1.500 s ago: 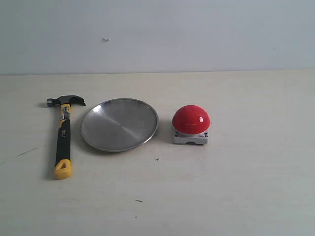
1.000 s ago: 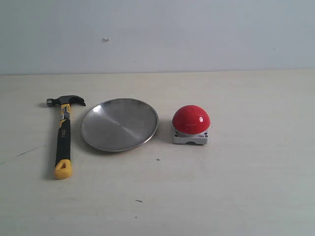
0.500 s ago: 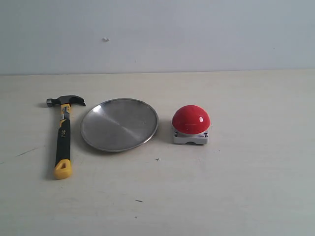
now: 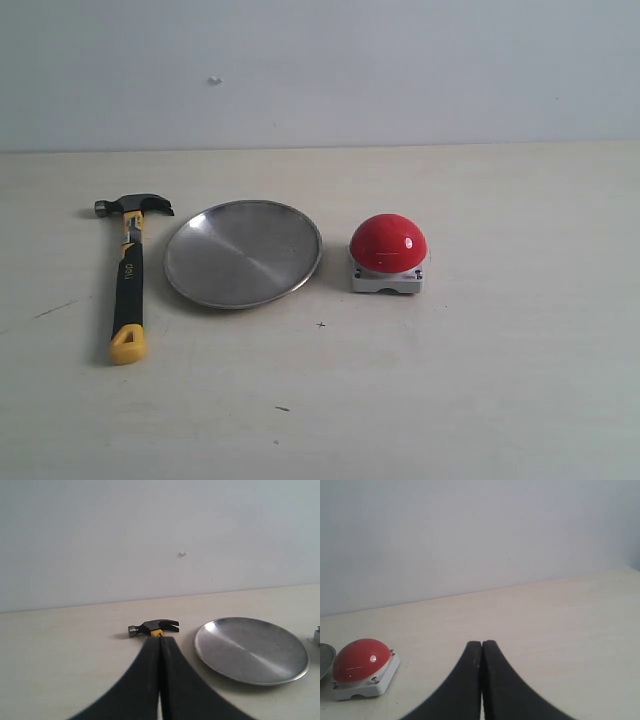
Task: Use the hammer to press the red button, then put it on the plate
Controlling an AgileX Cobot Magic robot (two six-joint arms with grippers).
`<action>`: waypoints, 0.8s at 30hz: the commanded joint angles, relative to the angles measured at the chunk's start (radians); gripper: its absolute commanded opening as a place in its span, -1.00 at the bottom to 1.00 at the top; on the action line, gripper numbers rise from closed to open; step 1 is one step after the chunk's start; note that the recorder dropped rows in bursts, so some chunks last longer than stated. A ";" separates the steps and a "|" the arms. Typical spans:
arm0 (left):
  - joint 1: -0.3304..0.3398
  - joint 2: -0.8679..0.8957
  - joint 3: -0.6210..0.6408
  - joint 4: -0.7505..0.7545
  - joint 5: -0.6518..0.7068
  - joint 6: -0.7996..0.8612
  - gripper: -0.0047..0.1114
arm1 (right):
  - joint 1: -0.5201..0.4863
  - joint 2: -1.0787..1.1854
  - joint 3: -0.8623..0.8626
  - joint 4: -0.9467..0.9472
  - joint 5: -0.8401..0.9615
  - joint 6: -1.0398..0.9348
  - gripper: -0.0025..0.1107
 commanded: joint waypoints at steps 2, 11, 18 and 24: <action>0.003 -0.004 -0.001 0.000 -0.006 -0.005 -0.92 | -0.005 -0.005 0.005 0.002 -0.010 -0.002 -0.96; 0.003 -0.004 -0.001 0.007 -0.009 0.005 -0.92 | -0.005 -0.005 0.005 0.002 -0.010 -0.002 -0.96; 0.003 -0.004 -0.001 0.018 -0.254 -0.318 -0.92 | -0.005 -0.005 0.005 0.002 -0.010 -0.002 -0.96; 0.003 -0.004 -0.001 -0.021 -0.534 -0.401 -0.92 | -0.005 -0.005 0.005 0.002 -0.010 -0.002 -0.96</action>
